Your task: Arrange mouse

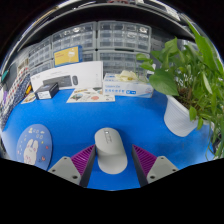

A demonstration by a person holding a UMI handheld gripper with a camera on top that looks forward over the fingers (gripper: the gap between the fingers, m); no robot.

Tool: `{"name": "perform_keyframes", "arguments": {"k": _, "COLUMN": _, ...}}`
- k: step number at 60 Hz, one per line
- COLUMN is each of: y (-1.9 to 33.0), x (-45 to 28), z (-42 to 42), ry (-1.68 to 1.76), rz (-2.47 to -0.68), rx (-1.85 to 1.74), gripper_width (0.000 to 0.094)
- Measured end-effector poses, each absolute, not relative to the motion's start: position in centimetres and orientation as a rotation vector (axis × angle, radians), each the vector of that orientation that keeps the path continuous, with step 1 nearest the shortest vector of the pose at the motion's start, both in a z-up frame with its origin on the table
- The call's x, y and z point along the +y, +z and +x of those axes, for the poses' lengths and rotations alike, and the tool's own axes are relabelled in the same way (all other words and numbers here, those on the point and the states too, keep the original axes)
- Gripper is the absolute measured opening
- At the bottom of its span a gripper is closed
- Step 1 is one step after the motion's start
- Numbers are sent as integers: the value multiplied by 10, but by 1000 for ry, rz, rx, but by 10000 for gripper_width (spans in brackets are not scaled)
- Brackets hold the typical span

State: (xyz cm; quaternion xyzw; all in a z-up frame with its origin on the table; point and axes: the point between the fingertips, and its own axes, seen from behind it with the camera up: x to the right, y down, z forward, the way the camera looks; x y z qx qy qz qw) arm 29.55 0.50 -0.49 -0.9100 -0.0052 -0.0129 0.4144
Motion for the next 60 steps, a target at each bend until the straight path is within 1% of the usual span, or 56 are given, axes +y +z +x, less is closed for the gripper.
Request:
{"name": "perform_keyframes", "arguments": {"k": 4, "y": -6, "x": 16, "z": 297, "ry": -21, "rz": -2294, "rx": -3, "gripper_width": 687}}
{"name": "perform_keyframes", "arguments": {"k": 8, "y": -6, "x": 23, "z": 295, "ry": -6, "rz": -2302, "rx": 13, "gripper_width": 639}}
{"name": "perform_keyframes", "arguments": {"k": 14, "y": -8, "x": 30, "z": 293, "ry": -2, "rz": -2307, "rx": 17, "gripper_width": 528}}
{"name": "perform_keyframes", "arguments": {"k": 23, "y": -9, "x": 28, "z": 291, "ry": -17, "rz": -2334, "rx": 38, "gripper_width": 471}}
{"name": "perform_keyframes", "arguments": {"k": 29, "y": -9, "x": 28, "z": 293, "ry": -36, "rz": -2349, "rx": 93, "gripper_width": 389}}
{"name": "perform_keyframes", "arguments": {"k": 30, "y": -9, "x": 28, "z": 294, "ry": -41, "rz": -2352, "rx": 99, "gripper_width": 382}}
{"name": "perform_keyframes", "arguments": {"k": 31, "y": -9, "x": 27, "z": 293, "ry": -46, "rz": -2358, "rx": 103, "gripper_width": 449}}
{"name": "perform_keyframes", "arguments": {"k": 32, "y": -9, "x": 28, "z": 294, "ry": -51, "rz": -2360, "rx": 108, "gripper_width": 352}}
{"name": "perform_keyframes", "arguments": {"k": 39, "y": -6, "x": 28, "z": 296, "ry": -75, "rz": -2396, "rx": 161, "gripper_width": 351}}
{"name": "perform_keyframes", "arguments": {"k": 42, "y": 8, "x": 29, "z": 295, "ry": -107, "rz": -2382, "rx": 185, "gripper_width": 352}}
{"name": "perform_keyframes", "arguments": {"k": 44, "y": 26, "x": 32, "z": 295, "ry": -130, "rz": -2354, "rx": 196, "gripper_width": 352}}
{"name": "perform_keyframes", "arguments": {"k": 47, "y": 58, "x": 35, "z": 290, "ry": -159, "rz": -2309, "rx": 203, "gripper_width": 354}}
{"name": "perform_keyframes", "arguments": {"k": 54, "y": 145, "x": 44, "z": 256, "ry": -172, "rz": -2173, "rx": 194, "gripper_width": 354}}
{"name": "perform_keyframes", "arguments": {"k": 60, "y": 202, "x": 46, "z": 211, "ry": -163, "rz": -2086, "rx": 152, "gripper_width": 355}}
